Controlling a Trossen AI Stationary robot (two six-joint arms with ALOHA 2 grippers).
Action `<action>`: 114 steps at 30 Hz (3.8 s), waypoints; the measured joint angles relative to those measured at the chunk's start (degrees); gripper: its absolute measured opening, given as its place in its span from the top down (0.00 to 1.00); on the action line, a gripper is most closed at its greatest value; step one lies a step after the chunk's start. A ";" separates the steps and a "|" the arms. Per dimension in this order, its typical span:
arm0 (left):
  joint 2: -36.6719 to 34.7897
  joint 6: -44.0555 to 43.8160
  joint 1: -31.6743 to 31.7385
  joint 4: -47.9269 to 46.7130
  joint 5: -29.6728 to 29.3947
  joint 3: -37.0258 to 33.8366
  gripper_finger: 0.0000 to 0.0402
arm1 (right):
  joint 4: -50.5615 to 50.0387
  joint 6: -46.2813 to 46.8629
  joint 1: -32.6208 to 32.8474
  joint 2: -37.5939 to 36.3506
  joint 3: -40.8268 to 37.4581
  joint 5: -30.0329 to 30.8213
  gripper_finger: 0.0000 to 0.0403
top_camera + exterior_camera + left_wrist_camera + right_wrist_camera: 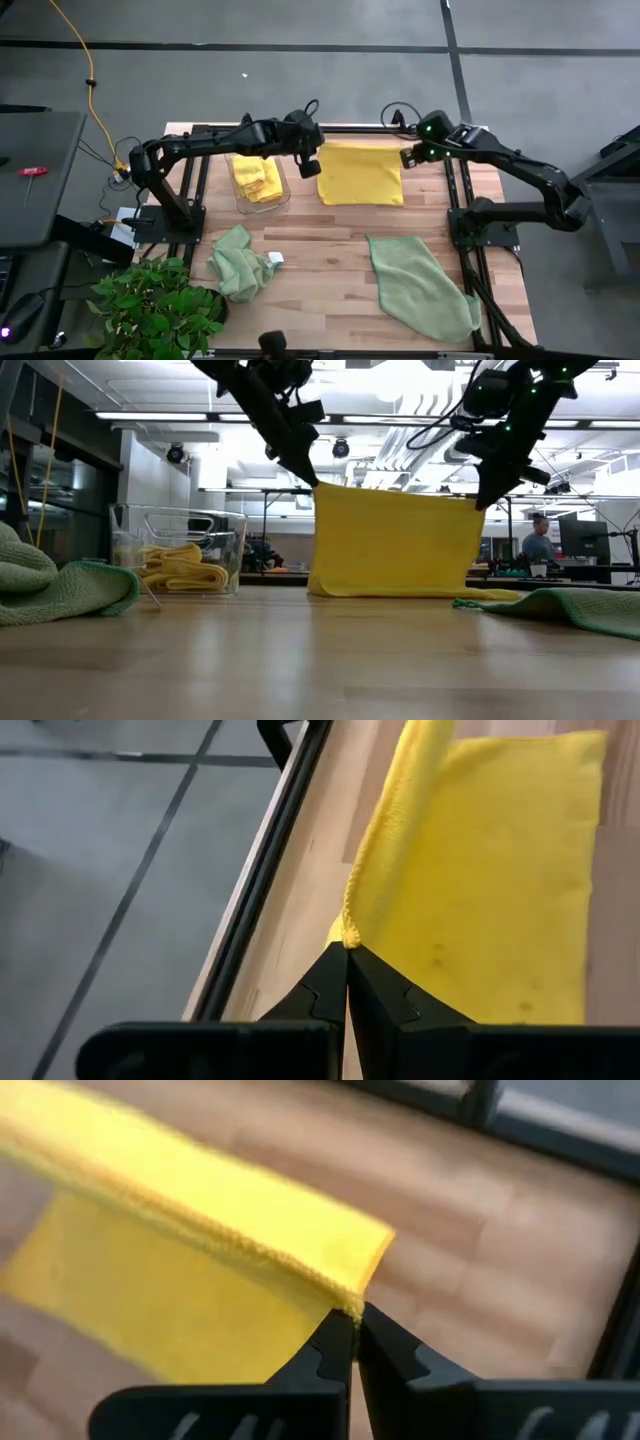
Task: Fold microfiber towels
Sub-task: Fold the yellow towel
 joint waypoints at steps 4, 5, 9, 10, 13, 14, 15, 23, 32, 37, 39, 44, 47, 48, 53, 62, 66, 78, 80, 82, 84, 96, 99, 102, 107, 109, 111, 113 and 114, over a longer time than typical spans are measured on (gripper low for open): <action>0.00 -5.40 -0.37 -2.25 2.01 0.00 1.00 | -2.44 2.99 4.25 1.05 0.00 0.90 1.00; 0.00 -7.13 -0.49 -3.22 3.20 0.00 1.00 | -2.59 3.38 5.08 1.24 0.00 1.31 1.00; 1.22 -11.76 -1.90 -6.56 5.44 0.00 1.00 | -2.80 4.67 7.73 1.96 0.00 4.53 1.00; 1.64 -12.55 -2.43 -7.17 5.54 -0.07 1.00 | -2.91 4.63 8.14 2.12 0.00 5.25 1.00; 2.76 -13.47 -4.22 -7.10 7.12 -0.03 1.00 | -3.90 4.64 9.22 2.94 0.00 7.47 1.00; 3.32 -13.91 -4.83 -7.17 7.70 -0.02 1.00 | -4.20 4.62 9.43 3.18 0.00 7.73 1.00; 3.90 -14.16 -5.43 -7.37 8.03 -0.05 1.00 | -4.18 4.62 9.55 3.49 0.00 7.89 1.00; 6.60 -11.99 -8.84 -7.87 2.33 -0.07 1.00 | -4.66 6.27 11.74 7.29 0.00 7.45 1.00; 6.64 -5.83 -6.65 -7.72 -9.89 -0.04 1.00 | -2.90 7.04 14.79 11.57 0.00 9.28 1.00; 6.64 -1.10 -3.86 -3.30 -11.62 -0.04 1.00 | 3.23 1.72 10.10 10.58 0.00 12.97 1.00; 6.64 0.79 -2.82 -1.12 -13.40 -0.04 1.00 | 5.72 1.21 7.52 10.16 0.00 13.05 1.00; 6.64 6.04 0.48 4.27 -16.01 -0.04 1.00 | 13.44 -2.61 2.21 10.02 0.00 13.06 1.00; 6.64 7.72 2.05 6.99 -16.21 -0.04 1.00 | 16.31 -3.34 -0.05 10.02 0.00 12.83 1.00; 6.64 7.80 2.43 7.71 -16.56 -0.04 1.00 | 16.93 -3.39 -0.66 10.02 0.00 12.81 1.00; 6.64 7.87 3.51 9.76 -17.17 0.02 1.00 | 19.19 -6.10 -1.75 10.00 0.02 14.71 1.00; 6.64 11.77 4.61 16.34 -17.44 0.02 1.00 | 25.98 -10.84 -1.91 10.00 0.02 21.26 1.00; 6.64 10.82 4.82 15.90 -17.45 0.02 1.00 | 25.47 -10.68 -1.91 10.00 0.02 19.88 1.00; 6.64 0.84 1.49 3.34 -12.32 0.02 1.00 | 10.76 -7.10 2.86 10.00 0.02 14.00 1.00; 6.64 -0.69 0.73 2.36 -11.64 0.02 1.00 | 8.99 -5.77 3.72 10.00 0.02 13.03 1.00; 6.64 -1.53 0.07 1.47 -10.80 0.00 1.00 | 7.50 -3.88 4.45 10.02 0.02 11.64 1.00; 6.64 -2.56 -0.65 0.30 -10.25 0.00 1.00 | 5.73 -2.34 5.25 10.03 0.02 10.10 1.00; 6.64 -6.77 -5.65 -4.35 -7.80 0.00 1.00 | -1.92 4.69 11.63 10.06 0.02 7.14 1.00; 6.64 -6.77 -6.60 -5.41 -7.75 0.00 1.00 | -2.85 5.22 12.85 10.07 0.00 7.10 1.00; 6.64 -7.28 -7.34 -6.88 -7.65 0.00 1.00 | -3.51 7.19 13.90 10.09 0.00 7.12 1.00; 6.64 -10.10 -8.48 -7.11 -5.12 -0.01 1.00 | -3.89 7.74 15.97 10.50 0.00 7.12 1.00; 6.64 -11.09 -8.94 -7.17 -3.90 0.00 1.00 | -4.75 8.45 16.69 11.17 0.00 7.07 1.00; 6.64 -11.73 -9.29 -7.26 -2.93 0.00 1.00 | -4.89 8.70 17.46 12.34 0.00 6.30 1.00; 6.64 -11.78 -9.64 -7.39 -2.33 -0.02 1.00 | -4.91 8.69 18.22 13.75 0.00 5.60 1.00; 6.64 -11.73 -9.66 -7.38 -2.04 -0.02 1.00 | -4.84 8.70 18.53 14.64 0.00 5.41 1.00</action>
